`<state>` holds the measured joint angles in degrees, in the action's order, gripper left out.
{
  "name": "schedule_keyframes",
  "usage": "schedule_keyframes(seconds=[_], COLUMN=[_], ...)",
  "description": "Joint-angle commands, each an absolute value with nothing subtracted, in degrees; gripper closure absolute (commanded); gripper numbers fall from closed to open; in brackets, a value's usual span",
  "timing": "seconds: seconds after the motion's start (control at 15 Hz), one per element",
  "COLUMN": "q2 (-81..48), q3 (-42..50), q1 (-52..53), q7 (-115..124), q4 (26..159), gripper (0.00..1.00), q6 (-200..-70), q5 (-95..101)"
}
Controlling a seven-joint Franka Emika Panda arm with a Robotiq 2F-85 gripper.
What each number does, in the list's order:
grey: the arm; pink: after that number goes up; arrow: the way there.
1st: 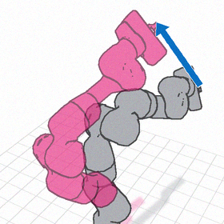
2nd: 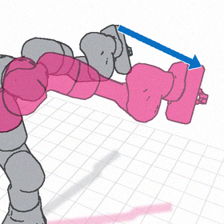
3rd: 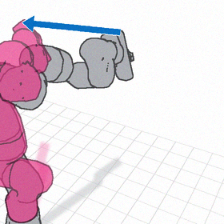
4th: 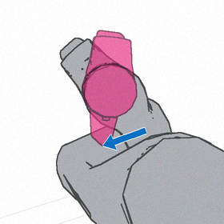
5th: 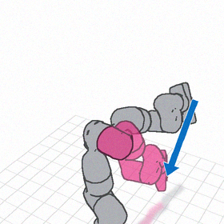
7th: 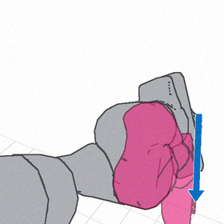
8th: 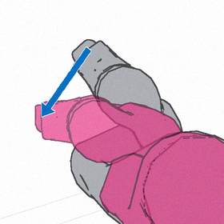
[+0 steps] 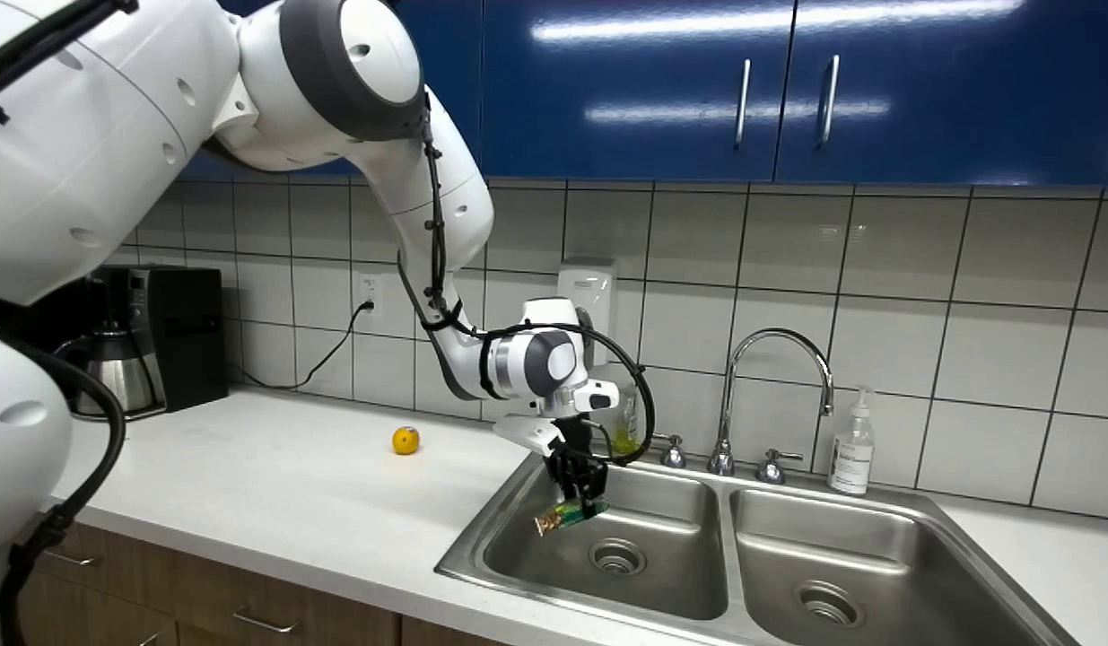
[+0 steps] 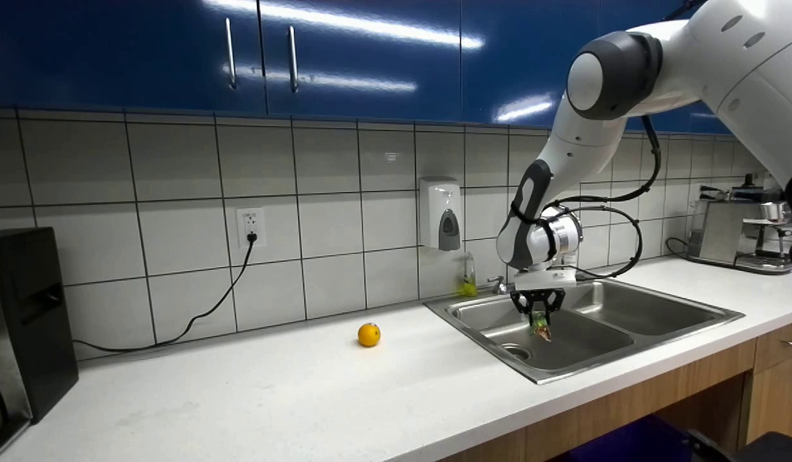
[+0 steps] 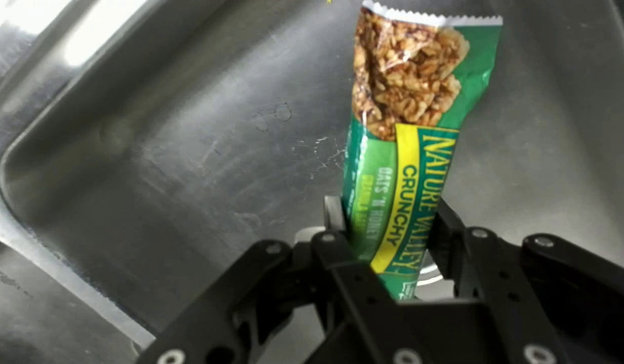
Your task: Put the green snack packet in the left sink
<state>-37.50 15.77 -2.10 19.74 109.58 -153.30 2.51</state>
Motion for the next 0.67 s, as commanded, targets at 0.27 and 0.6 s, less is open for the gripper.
schedule_keyframes(seconds=[0.27,0.6], q2=[-42.57,-46.51], q3=[15.92,15.77], q1=[-4.08,-4.39], q7=[19.39,19.38], q4=[107.27,103.97], gripper=[0.83,0.83], q6=[-156.52,-156.90], q5=[0.90,-0.47])
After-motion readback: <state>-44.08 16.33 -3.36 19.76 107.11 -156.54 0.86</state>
